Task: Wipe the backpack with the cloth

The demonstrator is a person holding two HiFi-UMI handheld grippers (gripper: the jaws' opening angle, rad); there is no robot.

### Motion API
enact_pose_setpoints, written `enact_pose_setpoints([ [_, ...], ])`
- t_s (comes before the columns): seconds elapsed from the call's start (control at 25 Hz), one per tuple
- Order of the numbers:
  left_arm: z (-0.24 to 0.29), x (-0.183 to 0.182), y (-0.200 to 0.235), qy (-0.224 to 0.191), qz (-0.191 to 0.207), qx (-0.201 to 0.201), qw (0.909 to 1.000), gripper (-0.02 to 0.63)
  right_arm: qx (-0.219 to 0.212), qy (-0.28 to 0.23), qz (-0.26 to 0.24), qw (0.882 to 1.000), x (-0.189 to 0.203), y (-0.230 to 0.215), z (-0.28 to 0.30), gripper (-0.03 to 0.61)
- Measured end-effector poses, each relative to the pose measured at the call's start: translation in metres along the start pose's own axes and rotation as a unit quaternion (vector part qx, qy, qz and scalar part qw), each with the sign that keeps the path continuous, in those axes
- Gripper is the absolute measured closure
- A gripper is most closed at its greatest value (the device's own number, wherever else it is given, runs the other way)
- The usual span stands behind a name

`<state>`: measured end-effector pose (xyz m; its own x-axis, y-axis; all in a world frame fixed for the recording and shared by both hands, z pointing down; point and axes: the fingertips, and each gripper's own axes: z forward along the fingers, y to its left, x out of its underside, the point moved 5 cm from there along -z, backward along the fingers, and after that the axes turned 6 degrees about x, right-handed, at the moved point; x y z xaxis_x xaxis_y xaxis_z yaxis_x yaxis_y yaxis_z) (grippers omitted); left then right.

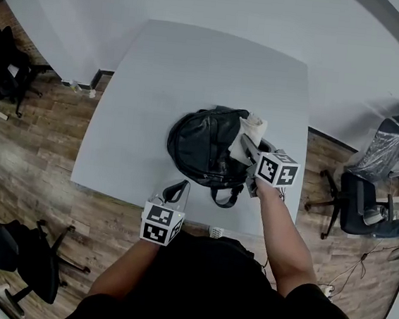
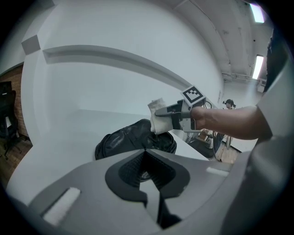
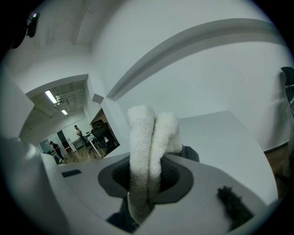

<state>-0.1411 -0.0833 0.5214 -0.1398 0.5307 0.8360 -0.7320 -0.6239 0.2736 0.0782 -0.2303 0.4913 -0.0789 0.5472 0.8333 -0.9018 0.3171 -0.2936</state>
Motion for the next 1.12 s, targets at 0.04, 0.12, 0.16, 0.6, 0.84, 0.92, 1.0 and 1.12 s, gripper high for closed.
enact_pose_setpoints([
  [0.04, 0.001, 0.000, -0.002, 0.000, 0.001, 0.001, 1.0000, 0.606, 0.003, -0.002, 0.000, 1.000, -0.001, -0.003, -0.003, 0.486],
  [0.12, 0.002, 0.001, -0.006, 0.001, 0.001, 0.001, 1.0000, 0.606, 0.006, -0.006, 0.002, 1.000, -0.003, -0.010, -0.008, 0.486],
  [0.16, 0.003, 0.001, -0.007, 0.001, 0.002, 0.002, 1.0000, 0.607, 0.007, -0.008, 0.003, 1.000, -0.004, -0.013, -0.010, 0.486],
  [0.6, 0.005, -0.001, -0.018, 0.001, -0.002, 0.004, 1.0000, 0.607, 0.023, -0.034, 0.006, 0.999, -0.019, -0.030, -0.033, 0.485],
  [0.84, 0.001, 0.004, -0.011, 0.004, -0.017, -0.003, 0.9998, 0.607, -0.013, -0.048, 0.022, 0.999, -0.019, -0.011, -0.034, 0.485],
  [0.92, -0.001, 0.007, -0.007, 0.006, -0.023, -0.008, 0.9997, 0.607, -0.031, -0.043, 0.028, 0.998, -0.012, 0.002, -0.032, 0.485],
  [1.0, -0.003, 0.011, -0.002, 0.007, -0.033, -0.013, 0.9993, 0.607, -0.052, -0.030, 0.030, 0.998, 0.000, 0.020, -0.026, 0.486],
  [1.12, -0.008, 0.020, 0.008, 0.009, -0.055, -0.023, 0.9982, 0.607, -0.083, -0.003, 0.034, 0.996, 0.022, 0.048, -0.014, 0.485],
])
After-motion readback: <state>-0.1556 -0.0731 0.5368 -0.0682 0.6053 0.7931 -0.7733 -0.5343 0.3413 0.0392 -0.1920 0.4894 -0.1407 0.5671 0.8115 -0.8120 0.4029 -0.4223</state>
